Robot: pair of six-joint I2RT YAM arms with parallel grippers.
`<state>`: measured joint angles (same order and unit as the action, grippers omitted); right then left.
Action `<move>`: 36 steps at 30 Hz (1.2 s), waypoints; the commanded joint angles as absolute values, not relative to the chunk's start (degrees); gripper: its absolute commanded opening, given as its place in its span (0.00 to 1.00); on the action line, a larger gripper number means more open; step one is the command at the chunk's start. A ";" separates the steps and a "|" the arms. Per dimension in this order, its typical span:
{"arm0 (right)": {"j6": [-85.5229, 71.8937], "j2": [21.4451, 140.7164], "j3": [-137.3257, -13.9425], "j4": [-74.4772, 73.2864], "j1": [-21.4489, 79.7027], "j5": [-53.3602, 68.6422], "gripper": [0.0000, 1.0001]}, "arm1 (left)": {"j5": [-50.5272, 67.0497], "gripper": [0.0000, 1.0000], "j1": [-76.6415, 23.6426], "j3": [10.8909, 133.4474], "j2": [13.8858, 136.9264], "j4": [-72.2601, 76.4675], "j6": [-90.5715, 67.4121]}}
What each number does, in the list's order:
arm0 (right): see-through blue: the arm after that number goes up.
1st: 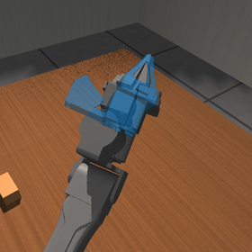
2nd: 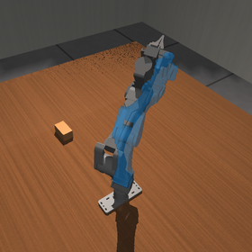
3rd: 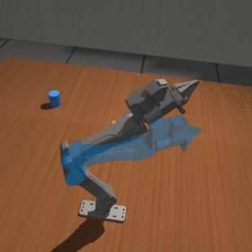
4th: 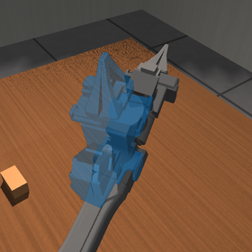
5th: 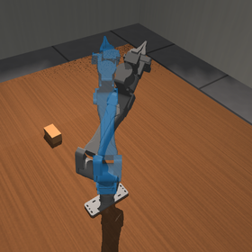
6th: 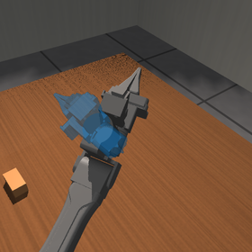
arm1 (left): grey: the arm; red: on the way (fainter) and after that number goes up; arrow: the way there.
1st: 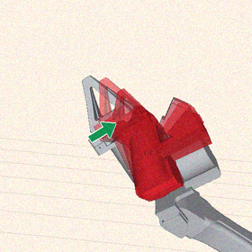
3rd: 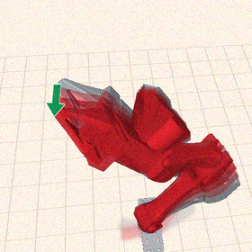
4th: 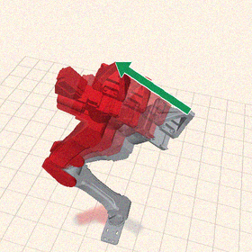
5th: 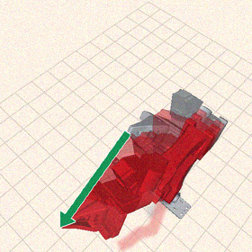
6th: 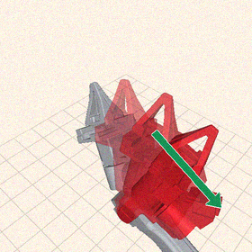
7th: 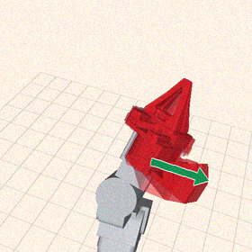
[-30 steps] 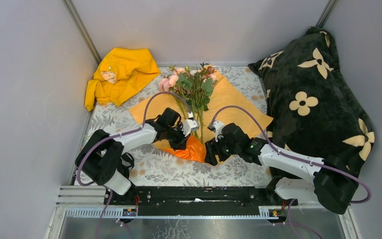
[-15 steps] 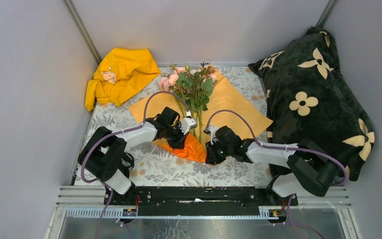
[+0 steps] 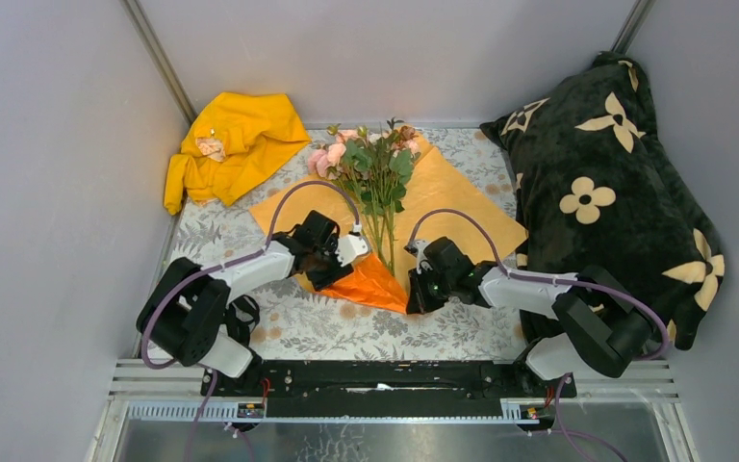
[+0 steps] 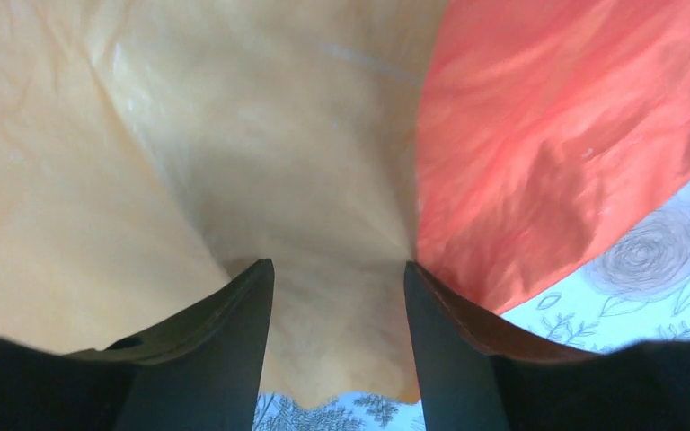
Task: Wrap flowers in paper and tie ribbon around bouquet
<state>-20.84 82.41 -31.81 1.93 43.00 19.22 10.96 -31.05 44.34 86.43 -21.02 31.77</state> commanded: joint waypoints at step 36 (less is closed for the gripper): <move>-19.79 89.31 -40.08 -11.02 37.65 24.55 0.00 | 5.03 0.07 -45.02 32.51 80.23 -24.61 46.20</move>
